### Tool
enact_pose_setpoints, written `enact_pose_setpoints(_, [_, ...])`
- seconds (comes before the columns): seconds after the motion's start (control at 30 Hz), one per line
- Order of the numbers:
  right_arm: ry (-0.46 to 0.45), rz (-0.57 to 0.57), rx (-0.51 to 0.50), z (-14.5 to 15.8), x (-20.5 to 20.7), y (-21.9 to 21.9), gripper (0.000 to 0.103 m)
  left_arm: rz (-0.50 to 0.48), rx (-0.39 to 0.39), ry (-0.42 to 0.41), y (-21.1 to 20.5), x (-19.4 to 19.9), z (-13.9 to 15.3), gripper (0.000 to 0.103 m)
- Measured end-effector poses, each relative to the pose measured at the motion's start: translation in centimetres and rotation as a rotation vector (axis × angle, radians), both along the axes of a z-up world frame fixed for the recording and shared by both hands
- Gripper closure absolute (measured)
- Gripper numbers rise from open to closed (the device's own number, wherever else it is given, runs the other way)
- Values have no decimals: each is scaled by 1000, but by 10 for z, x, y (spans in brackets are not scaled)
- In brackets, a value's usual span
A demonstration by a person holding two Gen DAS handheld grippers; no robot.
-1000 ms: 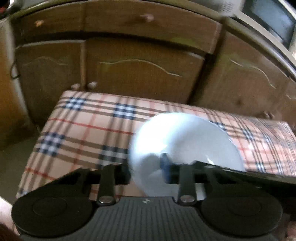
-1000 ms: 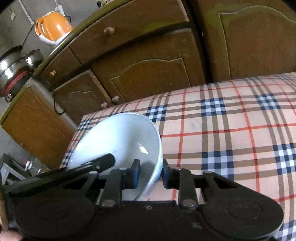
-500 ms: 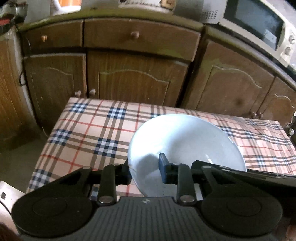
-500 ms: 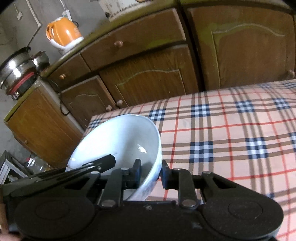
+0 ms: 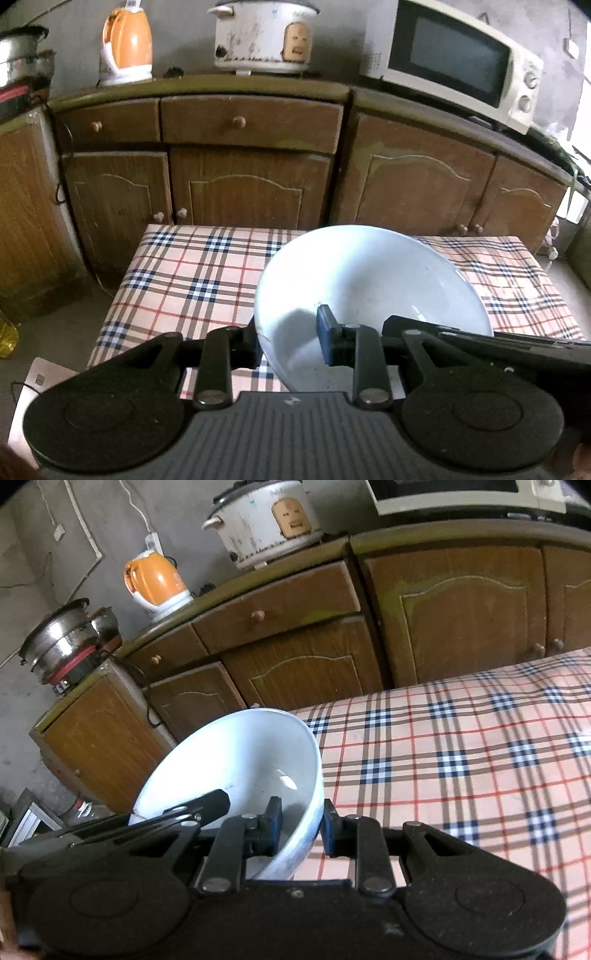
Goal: Organize plates and bowls
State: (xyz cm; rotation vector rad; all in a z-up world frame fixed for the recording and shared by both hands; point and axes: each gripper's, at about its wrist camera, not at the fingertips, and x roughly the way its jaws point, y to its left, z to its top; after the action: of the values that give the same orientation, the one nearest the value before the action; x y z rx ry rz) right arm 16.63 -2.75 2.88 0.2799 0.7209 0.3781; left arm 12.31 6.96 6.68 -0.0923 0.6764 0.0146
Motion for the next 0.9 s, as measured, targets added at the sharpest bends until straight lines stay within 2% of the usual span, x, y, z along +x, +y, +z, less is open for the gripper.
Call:
enact_pose_setpoints(0.43, [-42,-5,-3,24,-71,-15,74,-5,4,-38,-19,-57,23,74])
enact_pose_setpoints(0.9, [-56,-28,5,29,-115,-34,74,-28,17,-62,-36,-93,26,74])
